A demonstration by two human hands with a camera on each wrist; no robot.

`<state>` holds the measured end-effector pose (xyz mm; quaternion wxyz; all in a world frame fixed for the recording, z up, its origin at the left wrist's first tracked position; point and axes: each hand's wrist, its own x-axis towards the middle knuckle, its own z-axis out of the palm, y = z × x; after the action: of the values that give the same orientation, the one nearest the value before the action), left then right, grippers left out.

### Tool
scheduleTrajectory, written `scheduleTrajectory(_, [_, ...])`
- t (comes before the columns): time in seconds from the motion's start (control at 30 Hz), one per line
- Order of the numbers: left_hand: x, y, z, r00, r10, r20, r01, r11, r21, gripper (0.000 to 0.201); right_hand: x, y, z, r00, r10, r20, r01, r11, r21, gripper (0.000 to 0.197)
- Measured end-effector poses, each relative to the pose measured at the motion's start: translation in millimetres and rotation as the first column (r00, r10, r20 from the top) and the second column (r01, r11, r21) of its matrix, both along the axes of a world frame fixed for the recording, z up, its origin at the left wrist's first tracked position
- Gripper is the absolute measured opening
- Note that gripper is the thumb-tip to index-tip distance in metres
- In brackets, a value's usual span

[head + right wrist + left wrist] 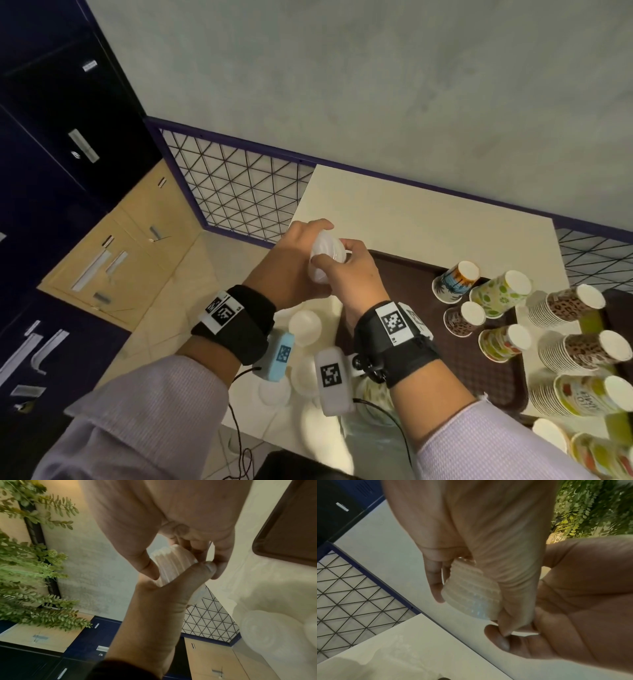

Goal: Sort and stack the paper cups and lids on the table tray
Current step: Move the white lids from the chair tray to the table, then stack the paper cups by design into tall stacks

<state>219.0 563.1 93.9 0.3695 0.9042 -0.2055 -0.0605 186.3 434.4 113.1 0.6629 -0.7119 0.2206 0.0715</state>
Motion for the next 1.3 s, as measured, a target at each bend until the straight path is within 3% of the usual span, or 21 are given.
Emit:
scheduleTrajectory(0.3, [-5,9,-12,0.993,0.045,0.114,-0.054,0.996,0.076,0.095,-14,1,6,0.998,0.055,0.014,-0.054,0.998,-0.038,0.066])
scheduleTrajectory(0.47, [-8,17,-16,0.995,0.037,0.098,-0.046,0.995,0.092,0.096,-30,-9,11,0.987,0.117,0.108,-0.083,0.957,-0.278,0.046])
scheduleTrajectory(0.6, [-11,20,-18,0.999,0.045,0.005,-0.045,0.993,0.113,0.097,-52,-12,18,0.957,0.176,0.228,-0.071,0.911,-0.406,0.027])
scheduleTrajectory(0.7, [-14,17,-15,0.994,0.06,-0.095,-0.046,0.988,0.145,0.093,-73,-16,30,0.906,0.309,0.29,-0.146,0.87,-0.472,0.005])
scheduleTrajectory(0.77, [-16,15,-14,0.987,0.07,-0.142,-0.045,0.984,0.173,0.091,-89,-22,35,0.842,0.465,0.275,-0.271,0.804,-0.529,0.01])
scheduleTrajectory(0.9, [-11,8,-23,0.983,0.087,-0.162,-0.04,0.961,0.273,0.092,-127,-35,33,0.652,0.745,0.14,-0.493,0.557,-0.668,0.01])
scheduleTrajectory(0.97, [-6,2,-31,0.981,0.095,-0.17,-0.038,0.949,0.313,0.093,-149,-43,27,0.619,0.776,0.119,-0.537,0.529,-0.658,0.01])
scheduleTrajectory(1.17, [15,-21,-74,0.973,0.138,-0.187,-0.051,0.913,0.405,0.098,-210,-74,-7,0.606,0.789,-0.097,-0.671,0.443,-0.595,0.023])
scheduleTrajectory(1.23, [21,-29,-92,0.974,0.145,-0.173,-0.046,0.878,0.476,0.102,-222,-84,-17,0.671,0.735,-0.093,-0.629,0.498,-0.597,0.023])
scheduleTrajectory(1.3, [28,-36,-108,0.983,0.125,-0.135,-0.027,0.823,0.568,0.104,-229,-91,-24,0.781,0.624,0.002,-0.488,0.614,-0.621,0.021])
